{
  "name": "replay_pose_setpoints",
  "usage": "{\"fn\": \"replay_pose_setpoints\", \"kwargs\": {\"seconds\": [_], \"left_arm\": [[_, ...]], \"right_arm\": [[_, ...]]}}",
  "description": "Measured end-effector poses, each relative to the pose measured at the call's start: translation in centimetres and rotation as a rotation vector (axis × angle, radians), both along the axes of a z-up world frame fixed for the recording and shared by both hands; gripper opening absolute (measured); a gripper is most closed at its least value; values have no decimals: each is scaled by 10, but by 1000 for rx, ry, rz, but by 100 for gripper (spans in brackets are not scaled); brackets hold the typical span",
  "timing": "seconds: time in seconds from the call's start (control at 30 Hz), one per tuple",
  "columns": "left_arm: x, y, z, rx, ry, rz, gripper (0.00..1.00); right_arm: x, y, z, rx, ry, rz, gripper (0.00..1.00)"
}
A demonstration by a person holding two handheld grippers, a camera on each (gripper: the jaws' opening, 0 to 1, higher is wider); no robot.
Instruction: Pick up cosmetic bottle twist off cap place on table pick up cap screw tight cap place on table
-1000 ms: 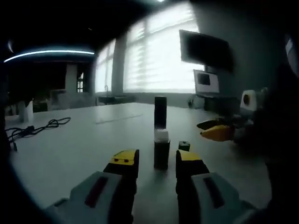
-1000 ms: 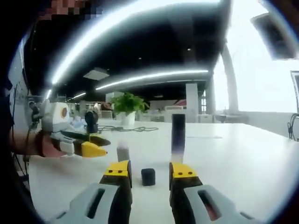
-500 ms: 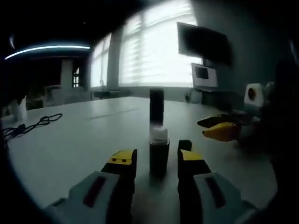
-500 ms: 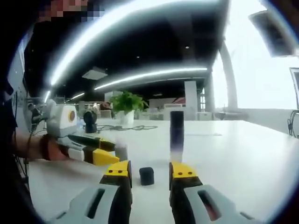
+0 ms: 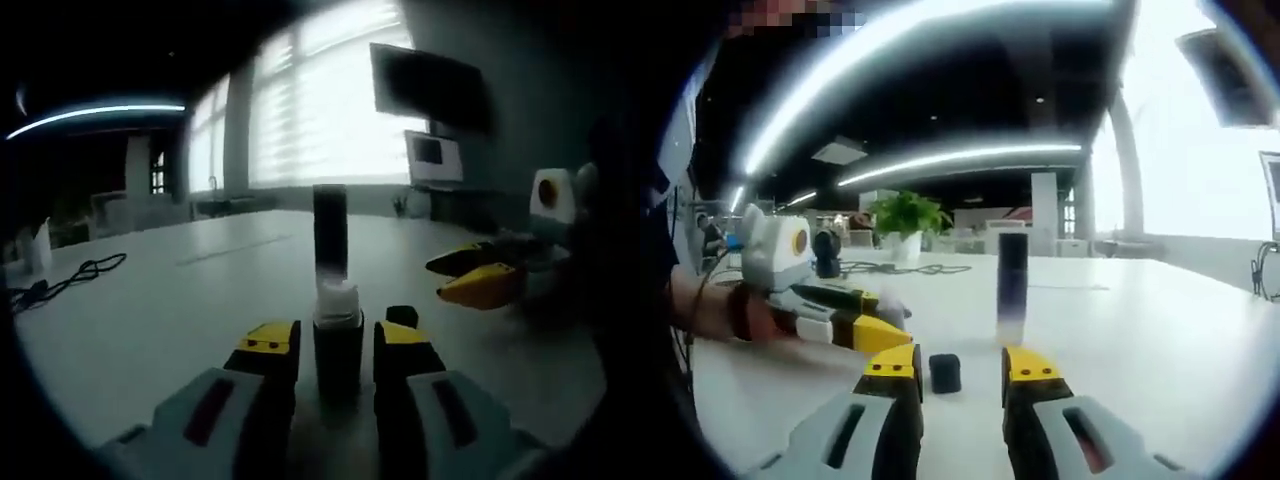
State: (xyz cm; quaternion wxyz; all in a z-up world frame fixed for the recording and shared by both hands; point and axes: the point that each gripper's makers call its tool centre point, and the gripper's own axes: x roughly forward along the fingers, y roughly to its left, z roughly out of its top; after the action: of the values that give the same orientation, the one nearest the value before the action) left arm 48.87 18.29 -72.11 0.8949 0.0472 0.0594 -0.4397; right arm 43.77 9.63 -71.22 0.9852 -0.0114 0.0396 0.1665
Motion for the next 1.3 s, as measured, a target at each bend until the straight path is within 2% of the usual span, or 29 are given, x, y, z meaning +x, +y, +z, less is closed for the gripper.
{"fn": "replay_pose_setpoints", "kwargs": {"seconds": [0.23, 0.43, 0.6, 0.77, 0.87, 0.9, 0.97, 1.03, 1.17, 1.3], "left_arm": [[2, 4, 3, -29, 6, 19, 9], [-9, 5, 4, -36, 6, -6, 9], [-25, 7, 19, -77, -34, -66, 9], [-38, 11, 27, -82, -49, -131, 9], [-49, 13, 31, -109, -34, -172, 9], [-52, 13, 31, -141, 3, -175, 9], [-52, 15, 30, -147, 23, -173, 9], [-54, 17, 31, -158, 21, -182, 9], [-74, 14, 35, -187, 9, -271, 9], [-93, 7, 30, -168, -15, -352, 9]], "right_arm": [[2, -1, -4, -38, 5, -14, 25], [3, -5, -3, -7, 10, -23, 24], [3, -7, -2, -15, 3, -32, 24], [3, -8, -1, 7, 3, -37, 24], [3, -8, 0, 12, 4, -37, 24], [3, -8, 0, 13, 4, -36, 24], [3, -8, -1, 7, 6, -36, 24], [2, -6, 0, 4, 0, -28, 24], [3, -5, -1, -6, 4, -24, 24], [3, -5, -2, 1, 12, -22, 24]]}}
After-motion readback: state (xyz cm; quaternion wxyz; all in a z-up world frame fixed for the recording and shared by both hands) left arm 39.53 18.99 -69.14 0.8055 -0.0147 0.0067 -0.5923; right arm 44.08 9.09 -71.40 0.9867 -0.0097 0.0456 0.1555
